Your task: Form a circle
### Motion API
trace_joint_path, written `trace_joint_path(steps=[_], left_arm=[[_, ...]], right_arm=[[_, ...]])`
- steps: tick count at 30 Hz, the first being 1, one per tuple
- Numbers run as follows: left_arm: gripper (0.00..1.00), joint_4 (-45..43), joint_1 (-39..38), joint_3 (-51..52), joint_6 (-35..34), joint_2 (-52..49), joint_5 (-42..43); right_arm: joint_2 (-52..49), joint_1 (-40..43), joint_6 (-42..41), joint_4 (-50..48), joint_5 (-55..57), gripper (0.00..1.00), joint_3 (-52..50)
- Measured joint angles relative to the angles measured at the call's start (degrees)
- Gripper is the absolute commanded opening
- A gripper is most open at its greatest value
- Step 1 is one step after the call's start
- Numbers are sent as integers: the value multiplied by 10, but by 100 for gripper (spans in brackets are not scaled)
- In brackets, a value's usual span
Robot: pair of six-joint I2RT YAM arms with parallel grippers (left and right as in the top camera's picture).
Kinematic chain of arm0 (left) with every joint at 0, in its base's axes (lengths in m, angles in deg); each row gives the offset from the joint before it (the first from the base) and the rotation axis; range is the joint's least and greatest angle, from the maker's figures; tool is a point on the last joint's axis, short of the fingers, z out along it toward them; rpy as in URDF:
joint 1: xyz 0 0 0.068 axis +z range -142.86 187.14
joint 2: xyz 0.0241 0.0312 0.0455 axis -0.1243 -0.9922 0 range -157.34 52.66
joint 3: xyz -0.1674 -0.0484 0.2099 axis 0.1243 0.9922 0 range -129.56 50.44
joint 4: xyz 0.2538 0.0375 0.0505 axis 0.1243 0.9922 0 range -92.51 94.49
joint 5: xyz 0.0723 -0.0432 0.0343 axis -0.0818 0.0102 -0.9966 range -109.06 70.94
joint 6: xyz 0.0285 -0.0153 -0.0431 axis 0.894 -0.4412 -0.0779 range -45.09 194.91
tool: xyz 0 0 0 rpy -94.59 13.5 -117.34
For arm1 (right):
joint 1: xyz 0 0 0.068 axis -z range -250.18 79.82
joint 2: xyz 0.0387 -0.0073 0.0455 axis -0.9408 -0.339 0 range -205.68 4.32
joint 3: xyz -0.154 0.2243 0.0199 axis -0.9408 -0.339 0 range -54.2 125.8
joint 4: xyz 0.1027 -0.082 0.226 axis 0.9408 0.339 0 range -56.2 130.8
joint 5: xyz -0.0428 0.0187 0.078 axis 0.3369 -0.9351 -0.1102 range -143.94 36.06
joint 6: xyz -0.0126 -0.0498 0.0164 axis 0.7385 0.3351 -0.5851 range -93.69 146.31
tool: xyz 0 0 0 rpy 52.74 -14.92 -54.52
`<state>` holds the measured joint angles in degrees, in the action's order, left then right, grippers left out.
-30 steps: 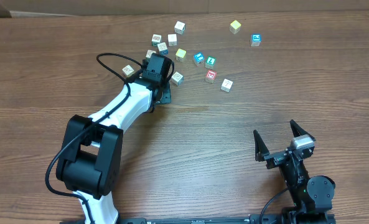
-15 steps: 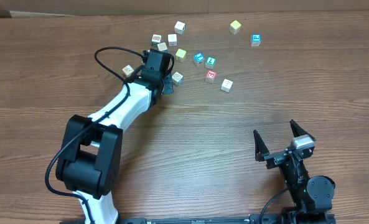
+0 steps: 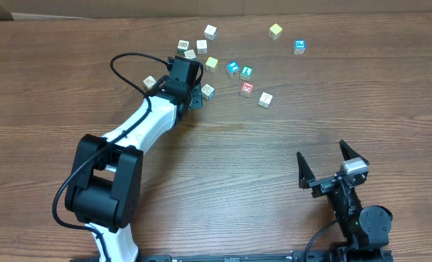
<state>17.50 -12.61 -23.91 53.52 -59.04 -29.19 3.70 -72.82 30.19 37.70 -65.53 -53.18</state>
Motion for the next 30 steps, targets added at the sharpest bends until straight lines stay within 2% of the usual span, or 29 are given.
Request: trace_joint_path(steps=[2,6,11,15,19,24,27,30], left_arm=[[55,41,4,-23,4,0,0],[46,148,21,-150,12,-8,0],[50,221,41,-324,41,-9,0],[51,232,50,-395,65,-8,-1],[60,231,53,-405,79,-8,0],[81,224,52,-405,94,-23,0],[86,218,52,-405,100,-56,0],[85,217,52,-405,100,-102,0]], right_arm=[[0,0,0,0,0,100,0],[0,0,0,0,0,100,0],[0,0,0,0,0,100,0],[0,0,0,0,0,100,0],[0,0,0,0,0,100,0],[0,0,0,0,0,100,0],[0,0,0,0,0,100,0],[0,0,0,0,0,100,0]])
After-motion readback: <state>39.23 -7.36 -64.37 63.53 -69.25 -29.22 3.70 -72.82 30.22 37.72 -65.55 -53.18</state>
